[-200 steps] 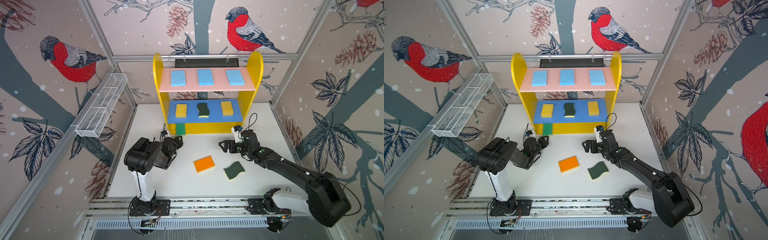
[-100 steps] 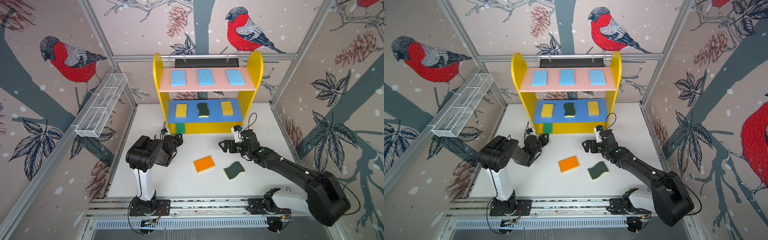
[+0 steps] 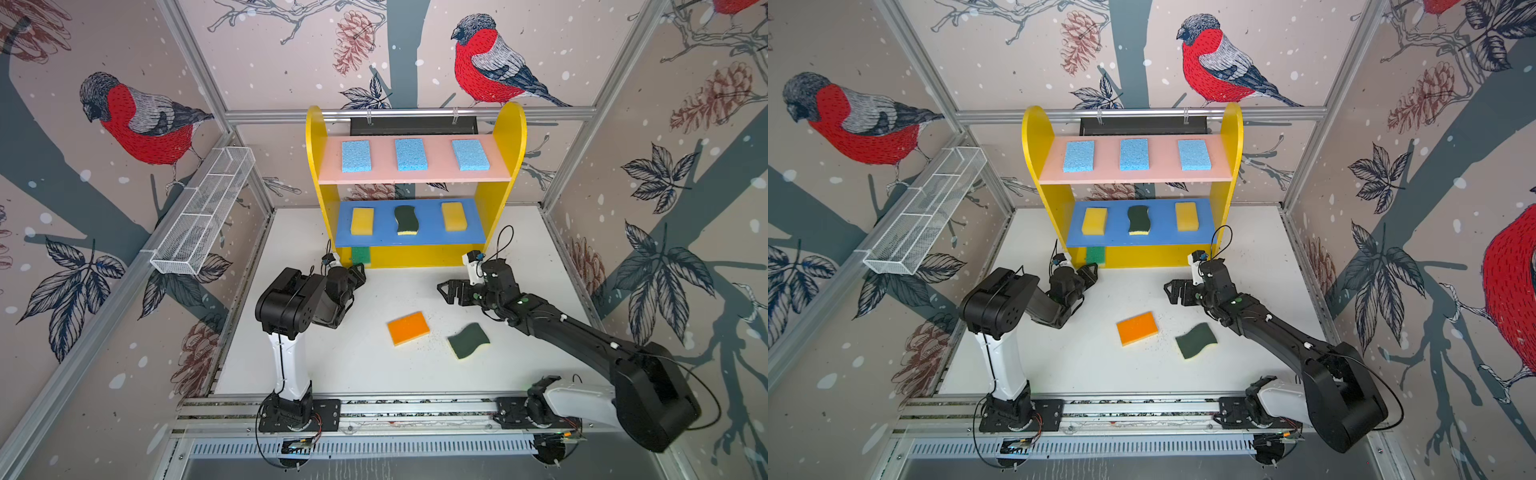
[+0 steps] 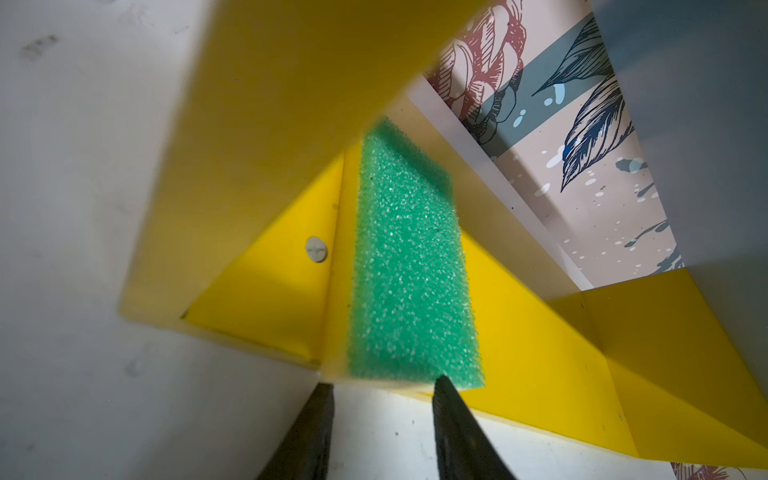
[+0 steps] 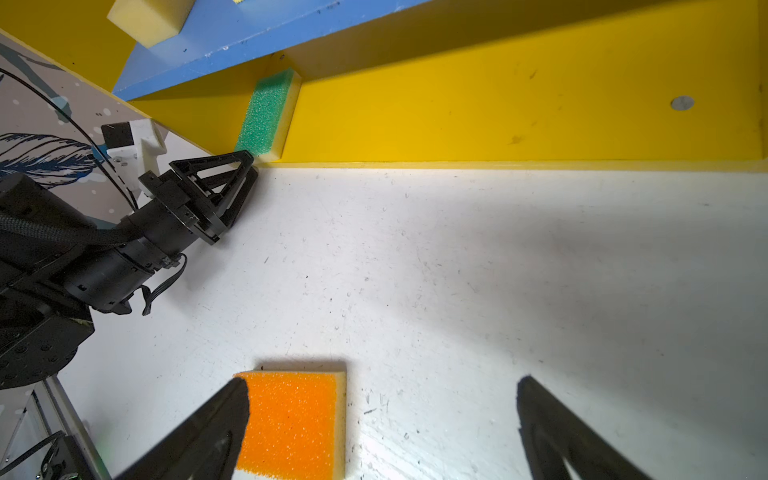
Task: Place and organize the cleaning sponges onto the shelf
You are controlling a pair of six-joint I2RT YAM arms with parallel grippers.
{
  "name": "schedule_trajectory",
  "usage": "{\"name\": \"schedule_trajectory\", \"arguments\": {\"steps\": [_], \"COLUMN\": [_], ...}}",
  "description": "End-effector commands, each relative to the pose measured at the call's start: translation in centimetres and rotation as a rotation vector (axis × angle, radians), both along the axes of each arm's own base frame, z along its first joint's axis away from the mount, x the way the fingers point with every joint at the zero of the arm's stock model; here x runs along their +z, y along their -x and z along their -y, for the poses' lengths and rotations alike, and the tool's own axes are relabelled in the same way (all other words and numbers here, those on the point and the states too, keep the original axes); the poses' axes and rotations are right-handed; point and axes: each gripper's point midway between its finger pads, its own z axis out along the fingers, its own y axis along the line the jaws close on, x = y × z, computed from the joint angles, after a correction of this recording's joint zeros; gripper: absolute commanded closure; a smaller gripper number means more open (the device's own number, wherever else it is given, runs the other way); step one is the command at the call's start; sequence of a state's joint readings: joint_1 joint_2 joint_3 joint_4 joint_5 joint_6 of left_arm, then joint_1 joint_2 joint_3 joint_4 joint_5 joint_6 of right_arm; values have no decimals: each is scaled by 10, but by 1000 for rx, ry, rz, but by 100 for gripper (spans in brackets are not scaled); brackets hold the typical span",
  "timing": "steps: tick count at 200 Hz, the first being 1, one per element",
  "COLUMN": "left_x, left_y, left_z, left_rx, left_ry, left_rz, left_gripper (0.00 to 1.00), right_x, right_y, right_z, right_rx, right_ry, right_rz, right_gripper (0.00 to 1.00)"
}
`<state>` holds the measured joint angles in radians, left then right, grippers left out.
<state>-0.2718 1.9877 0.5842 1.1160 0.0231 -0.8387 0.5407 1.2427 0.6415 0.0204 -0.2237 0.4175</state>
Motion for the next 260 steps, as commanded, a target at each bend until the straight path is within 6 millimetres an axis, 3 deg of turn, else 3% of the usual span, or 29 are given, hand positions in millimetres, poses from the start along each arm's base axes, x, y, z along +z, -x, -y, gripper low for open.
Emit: {"name": "schedule_trajectory", "arguments": {"steps": [1, 160, 260], "left_x": [-22, -32, -29], "left_y": [7, 5, 22], "left_z": [-3, -9, -8], "left_rx": [9, 78, 78], "left_ry": [-8, 47, 151], "left_rz": [-85, -133, -84], "left_gripper": [59, 61, 62], "right_x": [2, 0, -2], "right_y": [-1, 1, 3], "right_z": [-2, -1, -2], "right_rx": [10, 10, 10], "right_ry": [-2, -3, -9], "right_rz": [7, -1, -8], "right_gripper": [0, 0, 0]}}
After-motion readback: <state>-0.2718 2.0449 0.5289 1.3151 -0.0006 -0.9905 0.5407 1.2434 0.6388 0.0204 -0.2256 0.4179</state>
